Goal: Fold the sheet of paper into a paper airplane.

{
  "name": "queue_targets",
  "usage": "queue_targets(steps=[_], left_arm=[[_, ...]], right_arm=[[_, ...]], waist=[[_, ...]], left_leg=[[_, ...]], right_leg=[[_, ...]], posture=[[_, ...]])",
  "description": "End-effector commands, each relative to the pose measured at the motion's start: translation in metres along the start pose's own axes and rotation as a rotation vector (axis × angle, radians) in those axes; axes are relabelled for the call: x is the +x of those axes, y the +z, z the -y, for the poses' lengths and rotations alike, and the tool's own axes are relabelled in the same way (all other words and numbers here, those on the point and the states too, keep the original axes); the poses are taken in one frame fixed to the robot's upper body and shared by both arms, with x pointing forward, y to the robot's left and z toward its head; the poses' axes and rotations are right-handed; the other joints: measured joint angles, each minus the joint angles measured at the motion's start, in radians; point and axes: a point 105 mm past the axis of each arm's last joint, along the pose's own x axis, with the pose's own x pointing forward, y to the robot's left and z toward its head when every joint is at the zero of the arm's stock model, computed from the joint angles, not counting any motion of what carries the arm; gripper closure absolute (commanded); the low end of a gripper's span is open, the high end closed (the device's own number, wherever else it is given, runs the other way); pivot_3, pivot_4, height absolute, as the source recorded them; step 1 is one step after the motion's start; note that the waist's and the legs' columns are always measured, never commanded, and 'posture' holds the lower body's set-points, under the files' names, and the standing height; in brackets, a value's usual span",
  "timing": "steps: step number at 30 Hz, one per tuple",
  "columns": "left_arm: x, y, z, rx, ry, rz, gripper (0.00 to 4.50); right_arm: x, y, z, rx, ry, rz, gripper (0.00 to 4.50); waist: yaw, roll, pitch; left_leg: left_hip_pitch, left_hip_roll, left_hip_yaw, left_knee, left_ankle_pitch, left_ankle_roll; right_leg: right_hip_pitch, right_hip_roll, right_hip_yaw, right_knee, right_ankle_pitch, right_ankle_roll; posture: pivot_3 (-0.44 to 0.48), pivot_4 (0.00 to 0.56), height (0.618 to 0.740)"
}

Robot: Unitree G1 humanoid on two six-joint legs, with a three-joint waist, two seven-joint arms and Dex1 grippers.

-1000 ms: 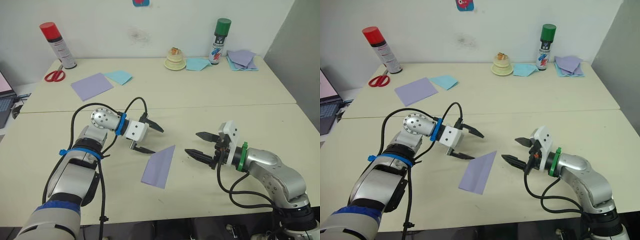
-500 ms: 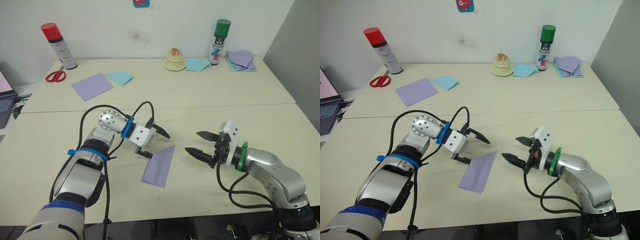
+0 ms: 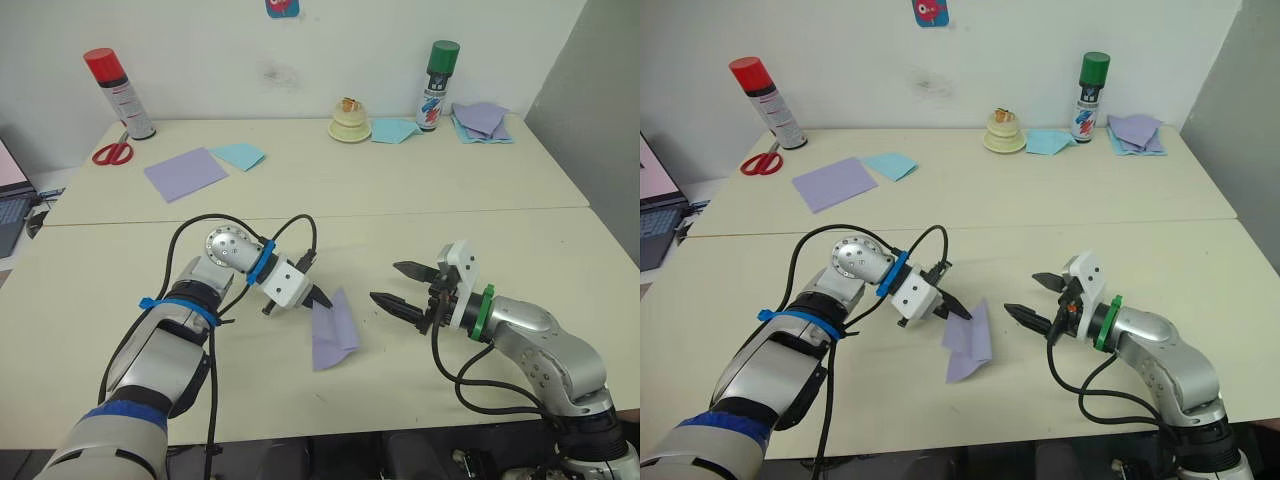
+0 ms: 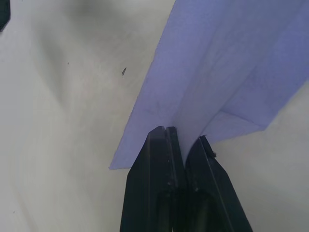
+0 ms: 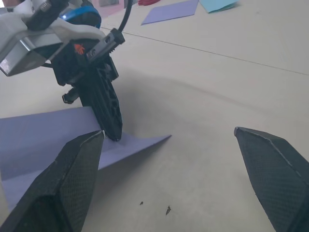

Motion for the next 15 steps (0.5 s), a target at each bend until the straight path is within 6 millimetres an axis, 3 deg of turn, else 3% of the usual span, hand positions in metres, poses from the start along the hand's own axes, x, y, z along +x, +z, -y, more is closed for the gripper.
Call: queue_targets(steps=[1,7,10,15], left_arm=[[-0.022,0.002,-0.012,0.008,0.059,-0.108,4.48],[-0.058,0.027,-0.019,-0.106,0.108,-0.281,4.48],[-0.074,0.035,-0.007,-0.204,0.098,-0.388,4.48],[-0.08,0.042,0.003,-0.293,0.138,-0.492,4.48]], right_arm=[[0.003,0.003,-0.001,-0.037,0.012,0.024,0.0],[0.013,0.002,0.003,-0.045,0.027,0.034,0.0],[0.022,0.001,0.001,-0.04,0.052,0.045,0.0],[0.031,-0.001,0.0,-0.037,0.081,0.048,0.0]], waist=[[-0.002,0.0,0.0],[-0.014,0.001,0.001],[-0.021,0.001,0.002],[-0.021,0.003,0.004]], left_leg=[[0.0,0.0,0.0,0.0,0.0,0.0],[0.0,0.001,-0.001,0.0,0.0,0.0],[0.001,0.001,-0.001,0.0,0.0,0.0],[0.002,0.001,0.0,-0.001,0.0,0.0]], right_leg=[[0.0,0.0,0.0,0.0,0.0,0.0],[0.0,0.0,0.001,0.0,0.0,0.0],[0.0,0.001,0.001,0.001,0.0,-0.001],[0.0,0.001,0.001,0.001,-0.002,-0.001]], posture=[[0.0,0.15,0.74],[0.0,0.15,0.74],[0.0,0.15,0.74],[0.0,0.15,0.74]])
